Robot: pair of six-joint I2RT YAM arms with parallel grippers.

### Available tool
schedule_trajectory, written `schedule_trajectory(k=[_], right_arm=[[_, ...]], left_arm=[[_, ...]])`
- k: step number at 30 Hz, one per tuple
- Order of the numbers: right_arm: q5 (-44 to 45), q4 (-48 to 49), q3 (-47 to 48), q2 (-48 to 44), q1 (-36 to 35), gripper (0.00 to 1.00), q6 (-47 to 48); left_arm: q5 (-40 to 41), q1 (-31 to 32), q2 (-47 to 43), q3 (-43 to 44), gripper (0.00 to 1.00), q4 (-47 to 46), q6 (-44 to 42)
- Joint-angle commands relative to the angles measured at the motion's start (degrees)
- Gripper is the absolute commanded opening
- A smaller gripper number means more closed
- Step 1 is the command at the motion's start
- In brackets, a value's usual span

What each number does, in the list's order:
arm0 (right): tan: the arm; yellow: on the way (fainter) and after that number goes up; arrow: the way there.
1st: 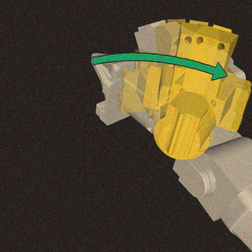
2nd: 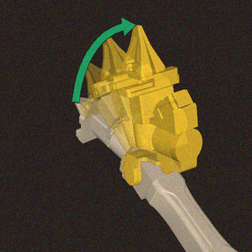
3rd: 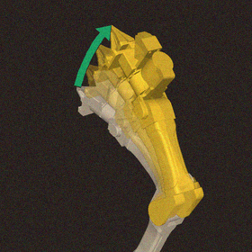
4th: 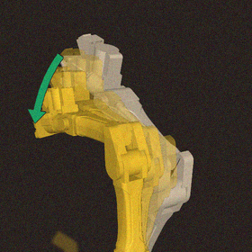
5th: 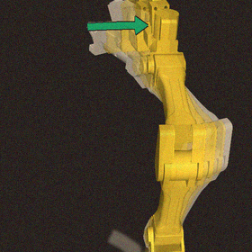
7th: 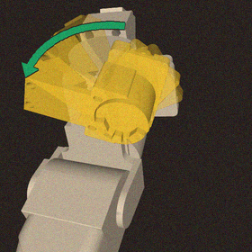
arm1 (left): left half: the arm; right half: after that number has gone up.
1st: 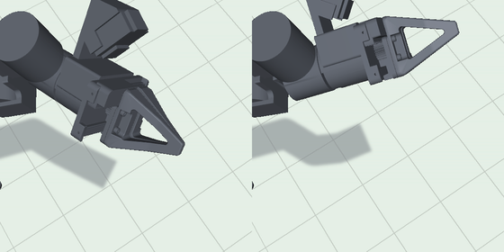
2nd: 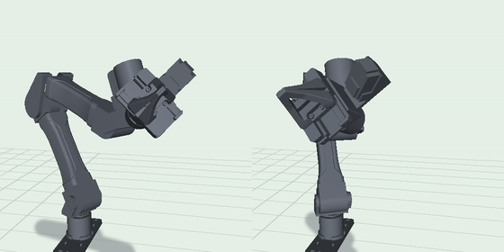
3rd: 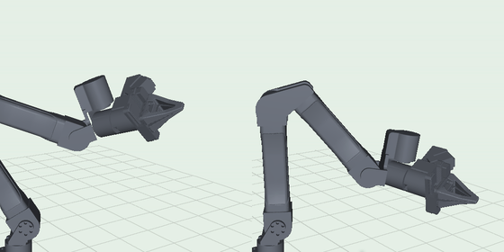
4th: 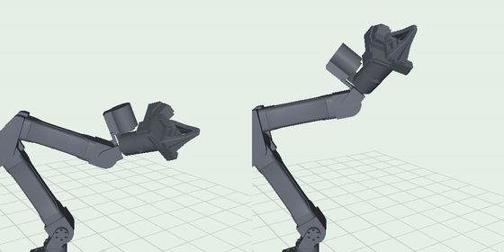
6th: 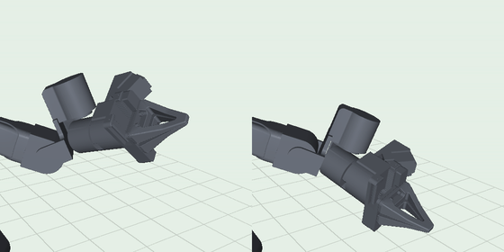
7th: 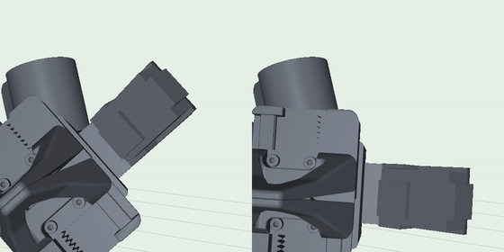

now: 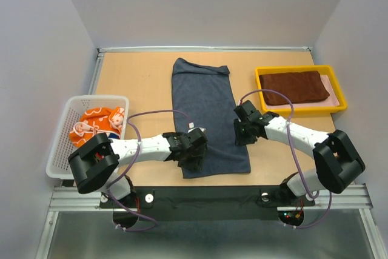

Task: Fold and stack the towels
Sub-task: Flatten out the crumpled towel

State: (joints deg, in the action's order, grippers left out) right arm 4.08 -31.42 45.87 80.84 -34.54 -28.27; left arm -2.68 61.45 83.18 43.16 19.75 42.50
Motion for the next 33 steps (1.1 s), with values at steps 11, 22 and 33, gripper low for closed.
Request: schedule_trajectory(k=[11,22,33], right_arm=[[0.41,-0.83,-4.29,-1.56,1.15,0.36,-3.98],[-0.04,-1.19,7.55,-4.64,1.23,0.41,2.25],[-13.74,-3.21,-0.42,-7.44,0.45,0.31,1.21]], left_arm=[[-7.17,1.3,-9.08,-8.7,0.56,6.44,5.66],[1.0,-1.06,-10.93,4.12,0.91,7.85,6.1],[2.24,-3.62,-12.16,-0.44,0.68,3.64,8.46]])
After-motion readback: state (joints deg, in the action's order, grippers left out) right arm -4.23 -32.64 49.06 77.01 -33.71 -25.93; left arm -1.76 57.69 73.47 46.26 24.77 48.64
